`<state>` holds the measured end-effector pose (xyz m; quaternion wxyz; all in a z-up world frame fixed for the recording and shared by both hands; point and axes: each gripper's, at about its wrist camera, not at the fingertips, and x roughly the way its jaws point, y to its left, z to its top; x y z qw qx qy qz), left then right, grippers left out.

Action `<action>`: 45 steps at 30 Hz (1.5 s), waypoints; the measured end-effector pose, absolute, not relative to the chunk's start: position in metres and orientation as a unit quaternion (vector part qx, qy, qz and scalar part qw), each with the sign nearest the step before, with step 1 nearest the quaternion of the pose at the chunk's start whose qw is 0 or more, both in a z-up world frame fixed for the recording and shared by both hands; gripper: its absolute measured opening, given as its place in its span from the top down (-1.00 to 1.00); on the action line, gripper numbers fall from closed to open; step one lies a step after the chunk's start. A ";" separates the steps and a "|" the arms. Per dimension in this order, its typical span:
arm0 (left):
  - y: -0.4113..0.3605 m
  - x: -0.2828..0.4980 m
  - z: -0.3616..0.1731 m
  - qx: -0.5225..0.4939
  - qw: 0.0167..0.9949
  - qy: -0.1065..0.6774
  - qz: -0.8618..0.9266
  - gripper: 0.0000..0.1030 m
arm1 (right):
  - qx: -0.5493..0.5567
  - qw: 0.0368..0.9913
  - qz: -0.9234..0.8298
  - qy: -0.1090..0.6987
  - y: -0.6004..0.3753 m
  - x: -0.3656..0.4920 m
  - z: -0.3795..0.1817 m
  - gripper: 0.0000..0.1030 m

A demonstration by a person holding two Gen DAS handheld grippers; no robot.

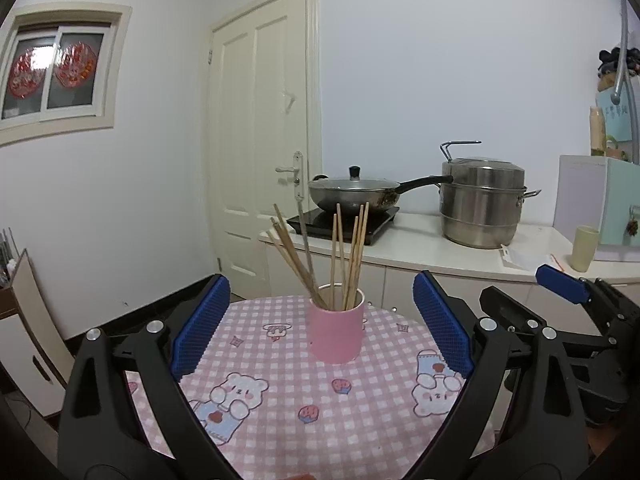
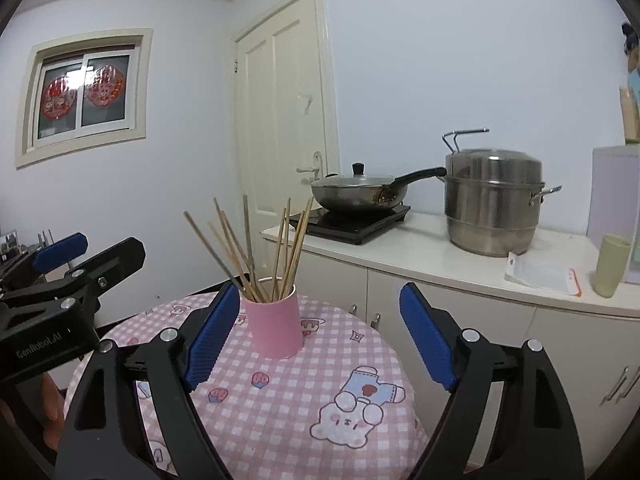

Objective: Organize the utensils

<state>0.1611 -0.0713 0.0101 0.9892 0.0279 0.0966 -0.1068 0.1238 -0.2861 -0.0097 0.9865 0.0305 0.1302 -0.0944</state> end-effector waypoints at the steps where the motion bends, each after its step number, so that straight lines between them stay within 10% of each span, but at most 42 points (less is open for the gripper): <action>1: -0.070 0.156 0.008 0.028 0.990 0.091 -0.102 -0.80 | 0.027 0.987 -0.093 0.129 -0.283 0.121 -0.011 -0.54; 45: -0.034 0.161 -0.027 -0.006 0.992 0.110 -0.057 -0.84 | 0.005 0.989 -0.050 0.139 -0.231 0.138 -0.037 -0.65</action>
